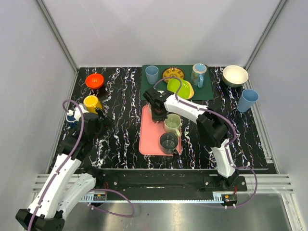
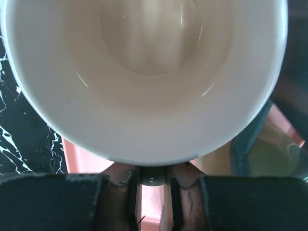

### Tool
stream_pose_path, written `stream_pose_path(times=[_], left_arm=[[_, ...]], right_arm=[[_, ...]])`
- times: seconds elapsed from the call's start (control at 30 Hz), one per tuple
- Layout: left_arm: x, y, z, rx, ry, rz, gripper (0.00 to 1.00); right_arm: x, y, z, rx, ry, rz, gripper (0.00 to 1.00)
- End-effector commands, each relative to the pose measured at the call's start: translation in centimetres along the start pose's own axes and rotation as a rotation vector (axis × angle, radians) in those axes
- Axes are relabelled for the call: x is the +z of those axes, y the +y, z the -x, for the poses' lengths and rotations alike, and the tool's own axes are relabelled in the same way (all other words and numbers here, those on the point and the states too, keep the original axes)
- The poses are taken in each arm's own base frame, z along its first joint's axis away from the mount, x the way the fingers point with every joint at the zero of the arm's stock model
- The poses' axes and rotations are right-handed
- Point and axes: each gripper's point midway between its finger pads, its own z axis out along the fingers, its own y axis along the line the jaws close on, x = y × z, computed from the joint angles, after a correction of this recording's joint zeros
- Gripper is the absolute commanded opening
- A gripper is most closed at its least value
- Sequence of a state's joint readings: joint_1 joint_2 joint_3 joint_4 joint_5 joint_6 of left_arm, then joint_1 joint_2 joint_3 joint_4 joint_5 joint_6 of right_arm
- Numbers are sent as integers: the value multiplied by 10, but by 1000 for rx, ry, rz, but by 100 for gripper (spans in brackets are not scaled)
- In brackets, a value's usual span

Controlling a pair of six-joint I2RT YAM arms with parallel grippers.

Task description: Turn the mug right side up

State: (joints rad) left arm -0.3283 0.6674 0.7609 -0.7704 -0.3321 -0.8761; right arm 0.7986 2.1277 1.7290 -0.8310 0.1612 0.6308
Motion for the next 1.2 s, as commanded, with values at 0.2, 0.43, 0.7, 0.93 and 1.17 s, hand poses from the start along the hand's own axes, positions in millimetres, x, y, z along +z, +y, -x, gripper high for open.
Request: stream_pose_path(times=[0.2, 0.43, 0.7, 0.93, 1.17], left_arm=[[8, 0, 8, 8, -32, 36, 99], [12, 0, 18, 20, -61, 74, 99], [26, 4, 58, 91, -128, 184, 99], [82, 15, 72, 124, -52, 288, 99], [156, 8, 73, 162, -11, 285, 86]], right_arm=[[-16, 17, 28, 6, -84, 126, 48], [-58, 41, 39, -27, -151, 220, 64], [-193, 71, 62, -98, -356, 425, 72], [-246, 33, 48, -145, -618, 542, 71], [-264, 3, 30, -130, -715, 565, 71]])
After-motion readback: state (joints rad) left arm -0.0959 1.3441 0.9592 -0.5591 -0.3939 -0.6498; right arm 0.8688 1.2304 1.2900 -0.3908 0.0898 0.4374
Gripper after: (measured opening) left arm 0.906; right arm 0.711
